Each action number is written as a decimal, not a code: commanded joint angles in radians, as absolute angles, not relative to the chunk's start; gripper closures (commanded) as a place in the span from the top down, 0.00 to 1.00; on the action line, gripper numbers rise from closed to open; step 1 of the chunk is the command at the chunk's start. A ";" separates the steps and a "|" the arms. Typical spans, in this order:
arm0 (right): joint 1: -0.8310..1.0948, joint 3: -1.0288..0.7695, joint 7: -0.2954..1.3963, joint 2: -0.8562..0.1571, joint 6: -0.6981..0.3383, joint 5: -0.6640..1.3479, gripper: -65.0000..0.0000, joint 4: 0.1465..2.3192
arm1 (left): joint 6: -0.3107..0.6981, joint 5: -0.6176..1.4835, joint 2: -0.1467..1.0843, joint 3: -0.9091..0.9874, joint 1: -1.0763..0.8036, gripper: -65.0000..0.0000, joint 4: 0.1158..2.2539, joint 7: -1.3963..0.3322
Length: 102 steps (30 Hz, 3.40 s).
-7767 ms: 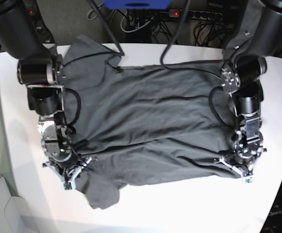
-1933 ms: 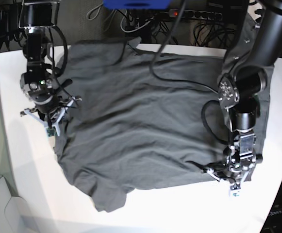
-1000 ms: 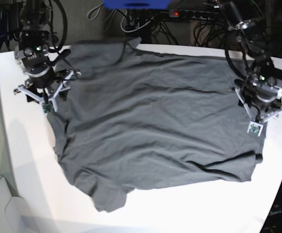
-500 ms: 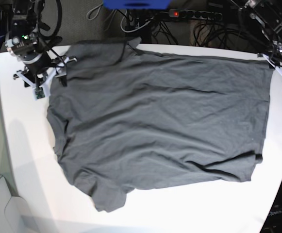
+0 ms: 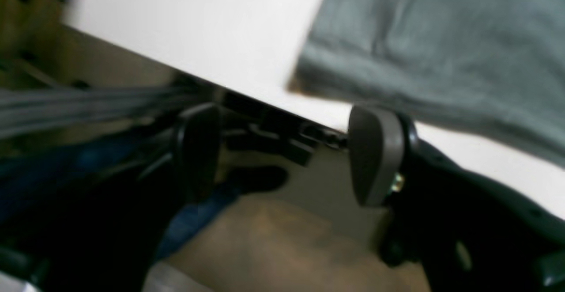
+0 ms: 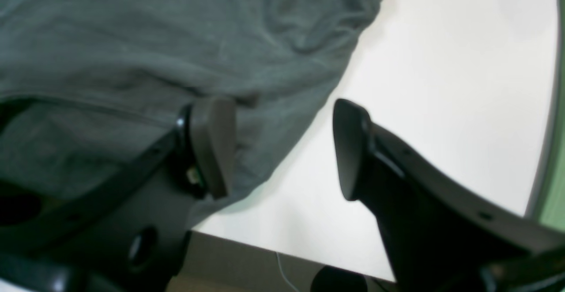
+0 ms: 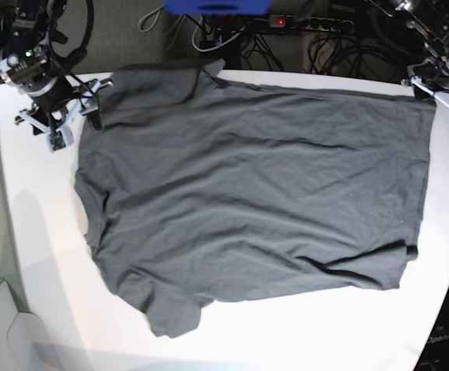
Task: Layout the t-shirt on the table in an organized manner, then fold the t-shirt properly
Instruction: 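Pull the shirt toward the collar end and grasp its collar corners, then lift the collar corners with both grippers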
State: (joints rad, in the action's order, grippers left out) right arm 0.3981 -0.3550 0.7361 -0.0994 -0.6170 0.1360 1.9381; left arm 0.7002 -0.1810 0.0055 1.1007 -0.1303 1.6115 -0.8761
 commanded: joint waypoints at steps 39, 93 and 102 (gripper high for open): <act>0.410 -0.351 0.719 -0.105 -0.621 0.140 0.55 1.951 | 0.698 -0.073 0.035 1.119 -0.064 0.49 1.466 -0.769; 0.403 -0.358 0.766 -0.077 -0.698 0.145 0.00 1.811 | 0.698 -0.082 0.059 1.067 -0.082 0.01 1.491 -0.780; 0.461 -0.360 0.766 -0.077 -0.698 0.145 0.00 1.980 | 0.698 -0.081 0.056 1.069 -0.110 0.01 1.598 -0.783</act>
